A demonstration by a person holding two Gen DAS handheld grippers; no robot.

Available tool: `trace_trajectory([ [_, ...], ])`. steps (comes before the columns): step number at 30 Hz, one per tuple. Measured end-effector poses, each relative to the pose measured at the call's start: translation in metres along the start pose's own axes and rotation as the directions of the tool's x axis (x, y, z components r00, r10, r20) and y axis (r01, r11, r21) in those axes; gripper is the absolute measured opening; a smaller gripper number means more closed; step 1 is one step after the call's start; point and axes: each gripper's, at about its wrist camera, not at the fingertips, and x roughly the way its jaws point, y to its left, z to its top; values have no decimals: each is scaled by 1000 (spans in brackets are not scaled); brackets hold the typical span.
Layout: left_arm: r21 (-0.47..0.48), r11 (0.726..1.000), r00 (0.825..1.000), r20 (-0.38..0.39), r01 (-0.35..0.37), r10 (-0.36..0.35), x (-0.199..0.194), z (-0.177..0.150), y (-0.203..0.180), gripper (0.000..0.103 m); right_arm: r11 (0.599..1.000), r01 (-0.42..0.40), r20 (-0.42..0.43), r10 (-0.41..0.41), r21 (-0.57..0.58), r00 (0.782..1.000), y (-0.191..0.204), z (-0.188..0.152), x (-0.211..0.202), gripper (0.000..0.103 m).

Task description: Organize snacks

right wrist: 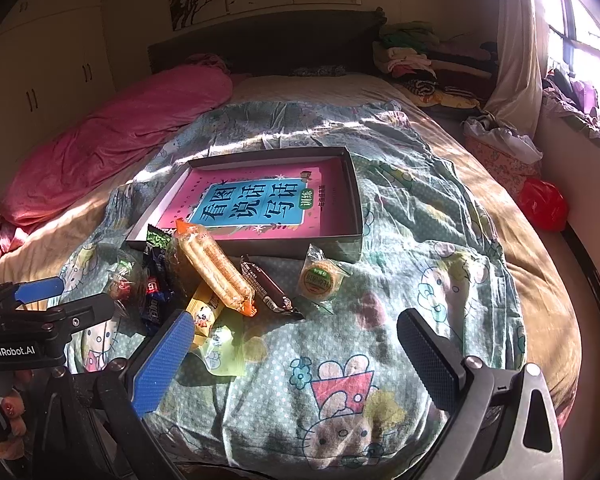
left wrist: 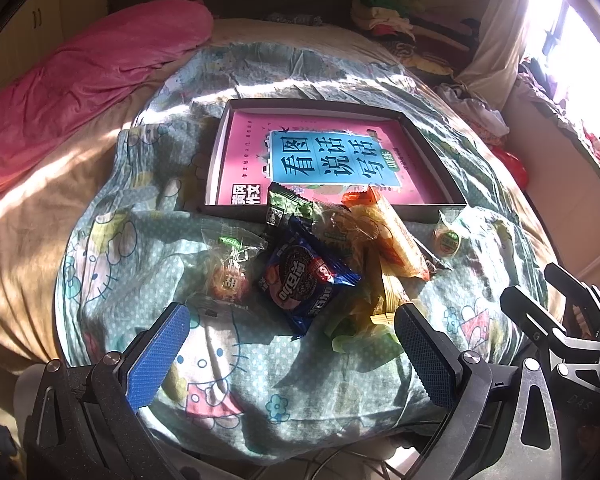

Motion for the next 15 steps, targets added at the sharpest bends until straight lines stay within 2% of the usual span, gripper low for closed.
trace_trajectory([
  [15,-13,1000,1000,-16,3,-3,5,0,1,101,1000,7,-7,-7,-2,1000,0,1,4,102],
])
